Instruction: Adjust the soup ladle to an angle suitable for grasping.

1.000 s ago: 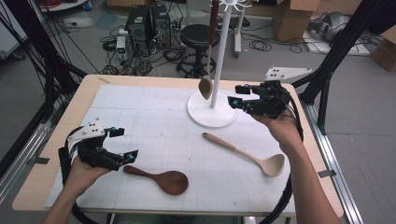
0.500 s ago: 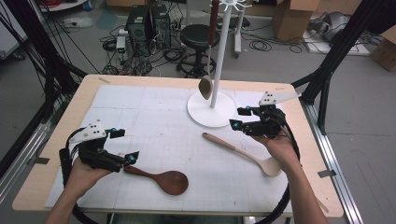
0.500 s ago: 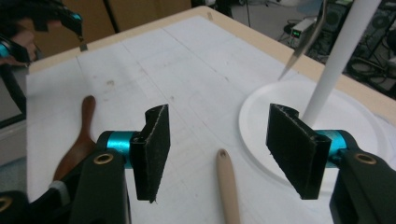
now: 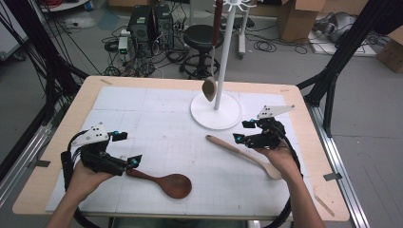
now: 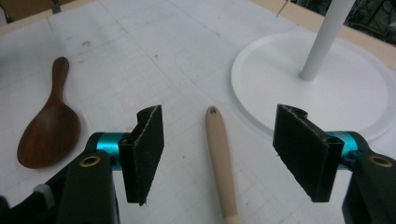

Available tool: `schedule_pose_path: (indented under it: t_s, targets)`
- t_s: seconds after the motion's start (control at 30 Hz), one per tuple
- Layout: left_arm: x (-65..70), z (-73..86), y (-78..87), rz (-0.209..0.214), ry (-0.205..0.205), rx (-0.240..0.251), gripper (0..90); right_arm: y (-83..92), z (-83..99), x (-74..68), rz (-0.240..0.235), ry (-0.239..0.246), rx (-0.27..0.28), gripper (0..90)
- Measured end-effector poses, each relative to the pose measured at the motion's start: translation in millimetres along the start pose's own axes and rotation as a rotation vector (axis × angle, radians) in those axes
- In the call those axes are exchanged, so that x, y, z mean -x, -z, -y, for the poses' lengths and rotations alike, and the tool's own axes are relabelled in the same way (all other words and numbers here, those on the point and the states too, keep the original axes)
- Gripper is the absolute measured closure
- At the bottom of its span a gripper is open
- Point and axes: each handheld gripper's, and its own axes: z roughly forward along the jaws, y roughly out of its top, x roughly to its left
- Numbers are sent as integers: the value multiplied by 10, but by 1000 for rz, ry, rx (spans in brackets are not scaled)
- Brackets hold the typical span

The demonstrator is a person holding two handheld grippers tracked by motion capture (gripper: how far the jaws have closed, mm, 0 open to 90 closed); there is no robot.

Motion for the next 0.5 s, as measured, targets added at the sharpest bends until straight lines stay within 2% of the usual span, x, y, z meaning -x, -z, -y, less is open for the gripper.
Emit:
schedule_pose_path:
  t_s: [0.23,0.5]
  targets:
    - [0,0,2,-4,-4,1,17,-114,103,40,-7,6,-55,269]
    - [5,1,3,-5,-7,1,17,-207,224,85,8,5,-97,264]
